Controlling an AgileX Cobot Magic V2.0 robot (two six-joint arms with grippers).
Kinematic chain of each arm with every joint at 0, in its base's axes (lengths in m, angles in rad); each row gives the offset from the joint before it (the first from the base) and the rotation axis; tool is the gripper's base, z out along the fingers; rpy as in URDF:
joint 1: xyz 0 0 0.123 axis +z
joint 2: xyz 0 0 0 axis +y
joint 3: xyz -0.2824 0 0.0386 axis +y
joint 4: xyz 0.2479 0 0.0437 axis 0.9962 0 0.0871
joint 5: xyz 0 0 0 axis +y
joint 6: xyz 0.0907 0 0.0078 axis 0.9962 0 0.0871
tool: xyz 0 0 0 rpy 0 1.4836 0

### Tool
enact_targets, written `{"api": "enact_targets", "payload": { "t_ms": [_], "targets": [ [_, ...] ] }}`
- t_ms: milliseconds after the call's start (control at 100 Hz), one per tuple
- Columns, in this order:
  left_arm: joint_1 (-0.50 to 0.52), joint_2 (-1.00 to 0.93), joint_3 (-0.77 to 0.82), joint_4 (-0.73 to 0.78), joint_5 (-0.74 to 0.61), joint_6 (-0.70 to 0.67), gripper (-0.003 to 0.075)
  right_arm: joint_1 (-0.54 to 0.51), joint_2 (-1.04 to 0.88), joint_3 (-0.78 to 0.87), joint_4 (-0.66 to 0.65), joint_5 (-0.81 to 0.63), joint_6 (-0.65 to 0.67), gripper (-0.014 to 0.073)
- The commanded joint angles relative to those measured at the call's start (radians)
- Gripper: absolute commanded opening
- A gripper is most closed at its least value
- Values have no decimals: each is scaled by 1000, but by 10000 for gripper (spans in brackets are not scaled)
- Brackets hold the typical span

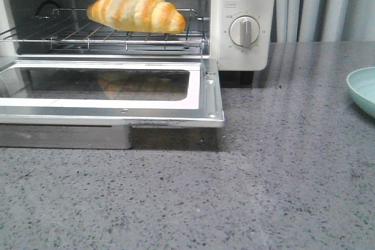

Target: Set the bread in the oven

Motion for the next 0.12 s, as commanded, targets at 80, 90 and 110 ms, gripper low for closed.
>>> {"api": "enact_targets", "payload": {
  "t_ms": [80, 90, 110],
  "targets": [
    [-9, -28, 24, 2, -53, -11, -21, -5, -16, 13, -8, -72, -6, -60],
    [-9, -28, 24, 2, -53, -11, -21, -5, -16, 13, -8, -72, -6, -60],
    [-9, -28, 24, 2, -53, -11, -21, -5, -16, 13, -8, -72, -6, -60]
  ]
}}
